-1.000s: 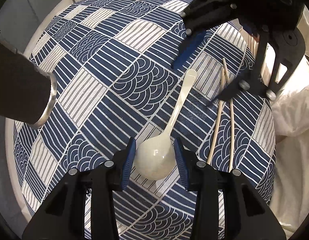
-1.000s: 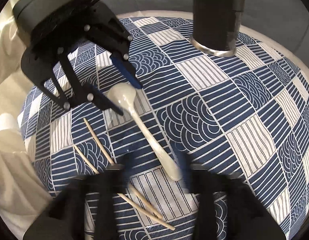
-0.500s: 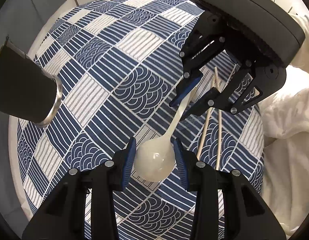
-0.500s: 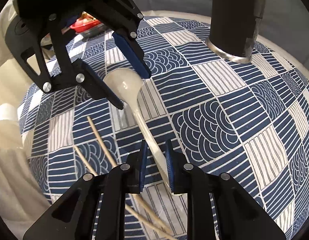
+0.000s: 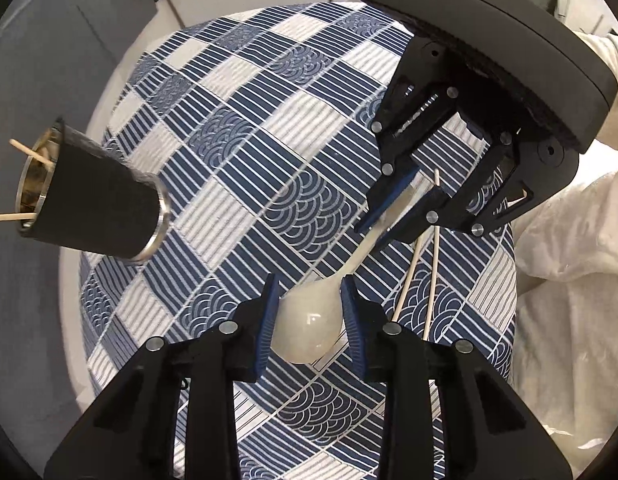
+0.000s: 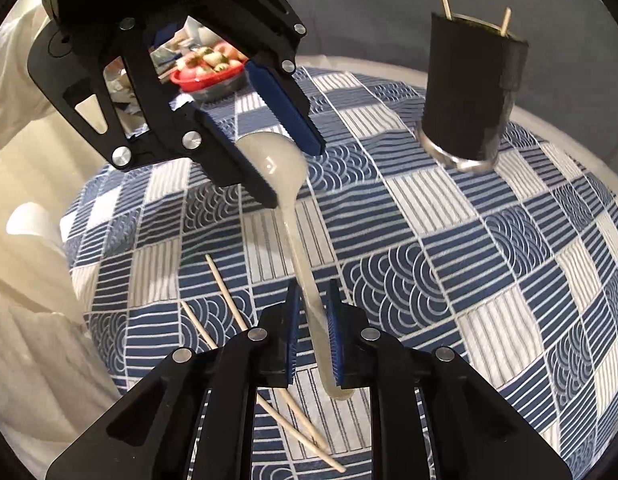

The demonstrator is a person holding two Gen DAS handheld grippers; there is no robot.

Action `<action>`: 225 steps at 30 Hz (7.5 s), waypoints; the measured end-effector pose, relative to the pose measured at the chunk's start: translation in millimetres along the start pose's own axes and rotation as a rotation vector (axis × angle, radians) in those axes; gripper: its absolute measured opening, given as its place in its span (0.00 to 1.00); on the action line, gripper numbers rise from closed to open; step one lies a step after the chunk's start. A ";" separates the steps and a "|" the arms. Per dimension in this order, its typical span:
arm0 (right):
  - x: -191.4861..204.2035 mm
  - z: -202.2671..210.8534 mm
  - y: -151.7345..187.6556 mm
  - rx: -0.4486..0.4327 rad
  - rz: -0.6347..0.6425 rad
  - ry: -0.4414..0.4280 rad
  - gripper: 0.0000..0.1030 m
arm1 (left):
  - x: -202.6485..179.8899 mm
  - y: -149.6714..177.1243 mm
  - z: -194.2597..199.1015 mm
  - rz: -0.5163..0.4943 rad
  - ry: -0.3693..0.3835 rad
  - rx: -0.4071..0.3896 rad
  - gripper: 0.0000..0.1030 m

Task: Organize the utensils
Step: 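Close the right tool on the spoon handle while the left tool releases the bowl, then lift the white spoon with the right tool and carry it over the holder, then lower the spoon into the black holder and open the right tool, then withdraw both tools and move them toward the two chopsticks on the cloth, then close the left tool on one chopstick while the right tool grasps the other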

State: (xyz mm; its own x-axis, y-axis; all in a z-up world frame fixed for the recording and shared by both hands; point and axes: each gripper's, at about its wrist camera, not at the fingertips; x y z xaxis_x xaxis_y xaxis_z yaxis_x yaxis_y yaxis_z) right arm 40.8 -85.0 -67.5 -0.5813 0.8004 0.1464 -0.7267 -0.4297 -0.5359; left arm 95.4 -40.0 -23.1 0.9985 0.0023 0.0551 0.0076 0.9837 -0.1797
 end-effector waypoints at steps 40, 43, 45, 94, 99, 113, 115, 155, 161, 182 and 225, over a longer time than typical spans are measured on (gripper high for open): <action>-40.2 107.4 19.6 -0.234 0.104 -0.277 0.04 | -11.1 -10.0 59.8 0.443 -0.103 -0.021 0.04; -43.2 113.7 21.3 -0.242 0.117 -0.289 0.04 | -14.8 -14.9 60.1 0.424 -0.131 -0.008 0.04; -45.1 115.3 21.6 -0.240 0.133 -0.289 0.04 | -15.1 -17.4 64.6 0.441 -0.147 -0.022 0.04; -166.0 56.3 -209.1 -0.271 0.296 -0.296 0.05 | 221.1 -32.5 124.9 0.402 -0.376 0.125 0.04; -172.0 33.0 -216.6 -0.247 0.287 -0.309 0.05 | 235.4 -33.3 118.5 0.379 -0.362 0.143 0.05; -184.4 -0.2 -227.4 -0.203 0.266 -0.318 0.06 | 250.8 -41.2 101.6 0.338 -0.342 0.175 0.06; -186.3 -4.5 -224.9 -0.199 0.253 -0.315 0.06 | 249.5 -43.7 100.2 0.337 -0.334 0.172 0.06; -132.2 58.9 -122.0 -0.123 0.241 -0.113 0.85 | 134.9 0.2 112.8 0.648 -0.435 -0.018 0.85; -113.8 56.6 -88.6 -0.064 0.270 -0.115 0.86 | 97.1 26.6 90.3 0.771 -0.406 -0.030 0.85; -62.8 -1.1 -23.8 0.128 0.324 -0.202 0.87 | -12.3 163.8 -5.8 1.191 -0.286 0.030 0.85; -14.9 -90.7 1.3 0.301 0.830 -0.272 0.93 | -122.8 101.6 -86.2 2.227 -0.355 -0.010 0.91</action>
State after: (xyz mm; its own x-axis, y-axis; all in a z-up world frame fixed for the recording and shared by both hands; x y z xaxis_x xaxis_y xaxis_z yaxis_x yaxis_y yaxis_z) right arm 81.7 -59.6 -145.7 -0.9967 0.0779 0.0230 -0.0812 -0.9428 -0.3234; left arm -21.8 44.1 -132.8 -0.6313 0.7733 -0.0595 -0.7536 -0.6298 -0.1883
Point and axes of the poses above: each gripper's, at about its wrist camera, not at the fingertips, and z roughly against the way its jaws point, x to its left, y to its underside, and after that the axes turned 2 degrees about x, right-handed
